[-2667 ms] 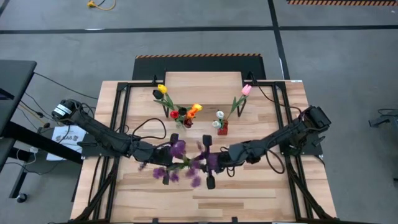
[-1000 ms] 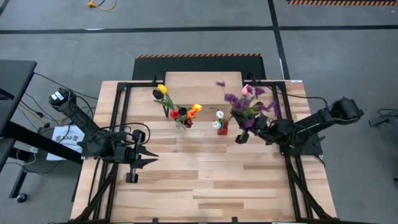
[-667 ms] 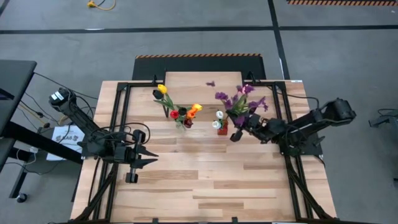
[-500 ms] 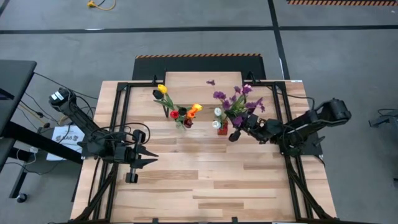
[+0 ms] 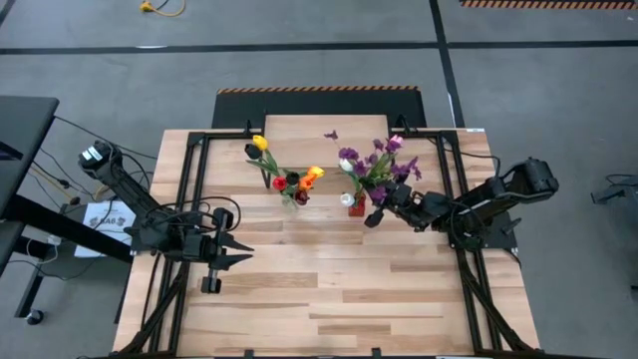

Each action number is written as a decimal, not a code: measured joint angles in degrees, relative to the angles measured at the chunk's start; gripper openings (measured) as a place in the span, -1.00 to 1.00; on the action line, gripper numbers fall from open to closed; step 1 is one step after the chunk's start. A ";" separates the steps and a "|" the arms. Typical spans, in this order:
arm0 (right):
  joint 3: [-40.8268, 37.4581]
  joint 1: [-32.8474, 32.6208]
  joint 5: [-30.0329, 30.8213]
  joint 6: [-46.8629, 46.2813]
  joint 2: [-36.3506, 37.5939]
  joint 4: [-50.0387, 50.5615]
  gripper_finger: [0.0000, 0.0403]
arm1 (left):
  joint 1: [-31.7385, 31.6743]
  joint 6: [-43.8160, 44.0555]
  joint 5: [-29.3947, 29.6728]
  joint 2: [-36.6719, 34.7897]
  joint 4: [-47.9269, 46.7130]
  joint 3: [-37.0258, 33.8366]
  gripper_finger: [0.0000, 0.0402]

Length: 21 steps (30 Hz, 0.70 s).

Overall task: Pick and place flowers into a vace then onto a shelf
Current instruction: Put the purple flowers into the red vase

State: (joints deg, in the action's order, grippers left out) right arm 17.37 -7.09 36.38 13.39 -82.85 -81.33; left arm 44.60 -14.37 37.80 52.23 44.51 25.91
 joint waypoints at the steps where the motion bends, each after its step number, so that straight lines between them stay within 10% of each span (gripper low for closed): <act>1: 0.00 0.00 0.00 -0.03 0.00 0.07 -0.97 | 0.00 0.00 0.00 0.00 0.01 0.00 -0.79; 21: 0.02 -5.63 11.16 -5.32 3.21 17.48 -0.28 | -0.02 -0.04 0.09 0.02 0.00 0.00 -0.79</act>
State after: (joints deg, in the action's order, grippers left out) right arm 17.39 -12.73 47.54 8.07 -79.64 -63.85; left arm 44.58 -14.41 37.89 52.25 44.51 25.91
